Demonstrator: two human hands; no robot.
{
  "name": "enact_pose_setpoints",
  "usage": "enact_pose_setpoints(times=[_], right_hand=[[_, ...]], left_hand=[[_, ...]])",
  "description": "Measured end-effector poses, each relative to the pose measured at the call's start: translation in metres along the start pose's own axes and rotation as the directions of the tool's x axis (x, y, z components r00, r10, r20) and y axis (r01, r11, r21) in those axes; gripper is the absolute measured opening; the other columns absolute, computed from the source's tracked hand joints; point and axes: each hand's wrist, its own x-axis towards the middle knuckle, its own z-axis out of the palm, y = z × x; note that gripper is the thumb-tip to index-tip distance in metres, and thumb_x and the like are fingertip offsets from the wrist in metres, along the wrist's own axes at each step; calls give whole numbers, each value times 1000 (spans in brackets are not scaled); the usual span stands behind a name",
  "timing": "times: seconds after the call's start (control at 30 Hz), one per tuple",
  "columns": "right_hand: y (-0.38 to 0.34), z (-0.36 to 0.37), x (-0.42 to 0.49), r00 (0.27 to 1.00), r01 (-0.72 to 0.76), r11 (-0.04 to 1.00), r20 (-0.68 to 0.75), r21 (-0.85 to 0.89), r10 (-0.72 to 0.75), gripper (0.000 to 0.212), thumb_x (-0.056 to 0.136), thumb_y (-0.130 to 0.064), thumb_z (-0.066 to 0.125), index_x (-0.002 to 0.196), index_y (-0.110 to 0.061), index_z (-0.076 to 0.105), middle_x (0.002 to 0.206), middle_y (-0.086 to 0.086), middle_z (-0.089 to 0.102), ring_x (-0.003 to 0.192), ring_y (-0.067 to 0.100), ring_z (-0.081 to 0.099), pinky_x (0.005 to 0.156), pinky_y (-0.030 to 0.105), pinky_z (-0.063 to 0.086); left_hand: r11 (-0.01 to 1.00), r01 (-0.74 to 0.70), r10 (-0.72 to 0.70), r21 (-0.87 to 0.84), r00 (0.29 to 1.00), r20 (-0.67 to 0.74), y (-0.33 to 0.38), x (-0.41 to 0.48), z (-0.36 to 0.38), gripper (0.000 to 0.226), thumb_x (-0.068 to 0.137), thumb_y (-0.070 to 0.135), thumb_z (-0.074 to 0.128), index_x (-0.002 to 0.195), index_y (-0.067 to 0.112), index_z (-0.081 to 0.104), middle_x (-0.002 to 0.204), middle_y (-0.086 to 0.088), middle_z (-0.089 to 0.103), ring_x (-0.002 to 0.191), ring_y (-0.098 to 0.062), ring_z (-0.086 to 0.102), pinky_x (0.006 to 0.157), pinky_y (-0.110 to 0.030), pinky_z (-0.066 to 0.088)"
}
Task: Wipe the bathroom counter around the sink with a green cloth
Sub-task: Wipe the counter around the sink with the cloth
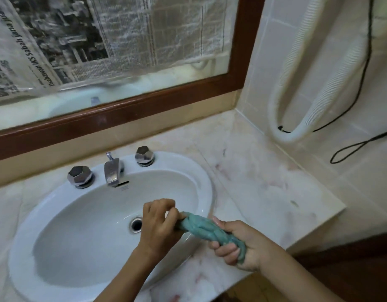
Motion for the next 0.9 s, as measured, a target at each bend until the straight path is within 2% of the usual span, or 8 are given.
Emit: enact_pose_setpoints(times=[0.1,0.2,0.33,0.4,0.47,0.63,0.77,0.9], right_hand=[[-12,-15,-16,983,109,991,-143,-75,-119,25,94,-26,53,105,-4,58,65,15,53,35,14,43,31,15,31],[-36,-43,-26,840,302,913,-378,-274,-390,25,99,-17,50,103,6,60,70,21,66,51,24,62,43,23,46],[-84,-92,-38,347,124,587,-519,-800,-781,16,97,-16,53,83,-7,53,83,16,64,64,21,57,51,28,40],[-107,-114,-33,94,-81,311,-318,-947,-944,9,92,-8,55,85,-6,50,86,18,60,74,30,56,54,33,41],[-120,-135,-16,-44,-367,33,-18,-930,-999,13,75,5,61,85,-2,56,106,24,61,94,40,55,69,43,45],[-109,-166,16,212,-471,-443,390,-762,-896,27,54,14,64,75,-3,61,91,14,52,74,31,50,63,38,38],[-108,-161,12,329,-371,-446,334,-815,-883,24,56,3,70,80,-2,65,91,12,61,91,33,59,74,38,51],[-118,-176,11,528,-346,-538,315,-769,-789,51,78,-29,59,124,-6,57,137,10,53,135,26,38,99,40,47]], left_hand=[[976,214,-206,-29,964,169,15,1,21,28,72,31,65,94,21,51,105,-2,45,94,-22,48,74,-32,30],[878,479,-446,23,798,404,24,-1,38,53,64,31,74,112,22,51,115,1,42,107,-20,47,77,-35,35],[771,633,-568,72,631,529,31,-1,58,54,67,48,51,115,24,54,115,8,38,110,-20,51,82,-38,42],[751,657,-585,66,615,529,37,4,67,50,69,48,47,113,25,55,113,10,38,105,-20,55,84,-41,46],[746,664,-595,51,631,498,44,10,77,39,72,38,53,109,25,56,110,12,37,99,-19,55,82,-42,47],[728,685,-618,30,636,463,46,26,96,36,75,30,55,109,21,58,111,10,39,99,-17,54,82,-37,45],[724,686,-629,70,616,475,40,35,110,43,79,35,55,119,19,56,124,1,44,113,-25,50,90,-37,43],[691,700,-675,180,535,507,35,45,128,61,84,38,60,139,19,43,153,-8,25,136,-34,30,107,-47,32]])
